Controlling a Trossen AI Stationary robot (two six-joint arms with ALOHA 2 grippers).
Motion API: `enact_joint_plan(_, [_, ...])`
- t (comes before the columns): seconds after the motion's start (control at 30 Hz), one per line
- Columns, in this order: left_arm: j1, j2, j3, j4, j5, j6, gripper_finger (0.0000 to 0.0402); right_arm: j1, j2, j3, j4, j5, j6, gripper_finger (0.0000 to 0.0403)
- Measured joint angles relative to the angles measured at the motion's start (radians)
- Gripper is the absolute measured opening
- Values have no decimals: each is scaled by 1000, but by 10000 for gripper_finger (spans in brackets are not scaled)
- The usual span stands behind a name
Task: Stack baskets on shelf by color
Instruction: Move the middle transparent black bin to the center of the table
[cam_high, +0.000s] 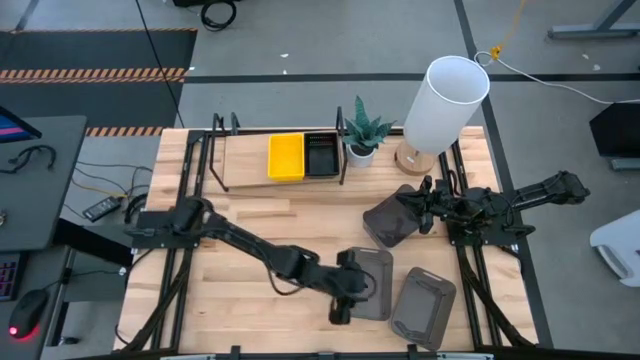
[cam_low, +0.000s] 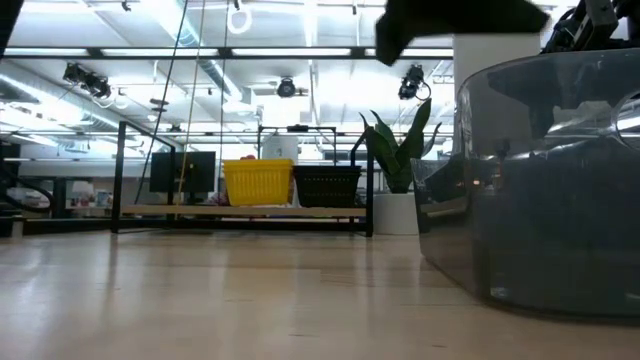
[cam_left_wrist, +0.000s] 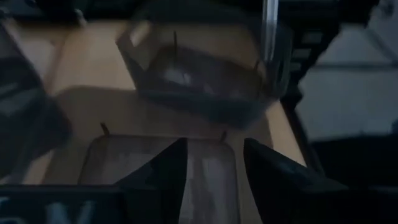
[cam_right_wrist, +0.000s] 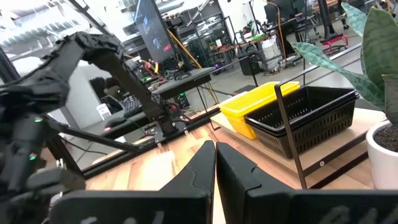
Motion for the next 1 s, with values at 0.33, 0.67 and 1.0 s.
enact_joint_plan(0.33, [-33,163,257,-226,129,68,255,0,0,0,1,0,0,19])
enact_joint_plan(0.67, [-74,207,271,-365,17,99,229,0,0,0,-1,0,0,19])
enact_joint_plan(1.0, [-69,221,272,-426,13,103,84,0,0,0,-1,0,0,19])
